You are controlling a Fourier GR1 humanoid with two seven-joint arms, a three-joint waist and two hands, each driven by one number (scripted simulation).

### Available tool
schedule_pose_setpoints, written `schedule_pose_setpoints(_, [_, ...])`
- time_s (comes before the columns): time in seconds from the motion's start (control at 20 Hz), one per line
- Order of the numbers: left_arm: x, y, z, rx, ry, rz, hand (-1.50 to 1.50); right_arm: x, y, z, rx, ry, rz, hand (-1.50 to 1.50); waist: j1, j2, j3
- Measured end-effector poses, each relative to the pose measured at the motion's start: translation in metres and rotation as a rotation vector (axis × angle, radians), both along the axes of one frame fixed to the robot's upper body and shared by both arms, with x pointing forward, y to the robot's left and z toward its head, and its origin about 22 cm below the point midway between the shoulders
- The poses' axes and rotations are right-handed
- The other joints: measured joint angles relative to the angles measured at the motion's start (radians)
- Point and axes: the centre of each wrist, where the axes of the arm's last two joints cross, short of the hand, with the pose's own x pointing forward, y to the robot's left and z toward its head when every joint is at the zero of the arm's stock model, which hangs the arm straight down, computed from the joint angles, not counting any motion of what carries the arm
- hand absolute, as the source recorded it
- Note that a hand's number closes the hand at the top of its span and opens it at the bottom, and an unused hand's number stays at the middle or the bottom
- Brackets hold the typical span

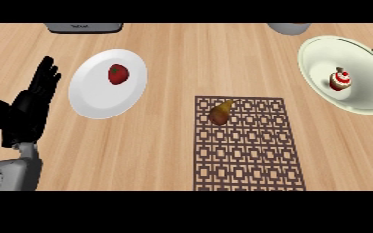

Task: Pick the cupcake from the placemat and place it in the bowl

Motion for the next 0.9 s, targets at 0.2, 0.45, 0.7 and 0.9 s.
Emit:
schedule_pose_setpoints(0.2, [-0.001, 0.0, -0.004, 0.003, 0.006, 0.006, 0.0, -0.036, -0.032, -0.017, 0.072, -0.091, -0.016, -1.5, -0.007, -0.002, -0.002])
schedule_pose_setpoints(0.45, [-0.003, -0.001, -0.003, 0.006, 0.006, 0.012, 0.0, -0.096, -0.074, -0.033, 0.119, -0.112, -0.004, -1.5, -0.014, -0.005, -0.004])
schedule_pose_setpoints(0.7, [-0.007, -0.001, -0.007, 0.011, 0.004, 0.01, 0.0, -0.152, -0.101, -0.043, 0.176, -0.16, 0.033, -1.5, -0.017, -0.006, -0.004])
schedule_pose_setpoints(0.9, [-0.005, -0.002, -0.006, 0.008, 0.001, 0.008, 0.0, -0.184, -0.11, -0.042, 0.186, -0.213, 0.078, -1.5, -0.015, -0.006, -0.004])
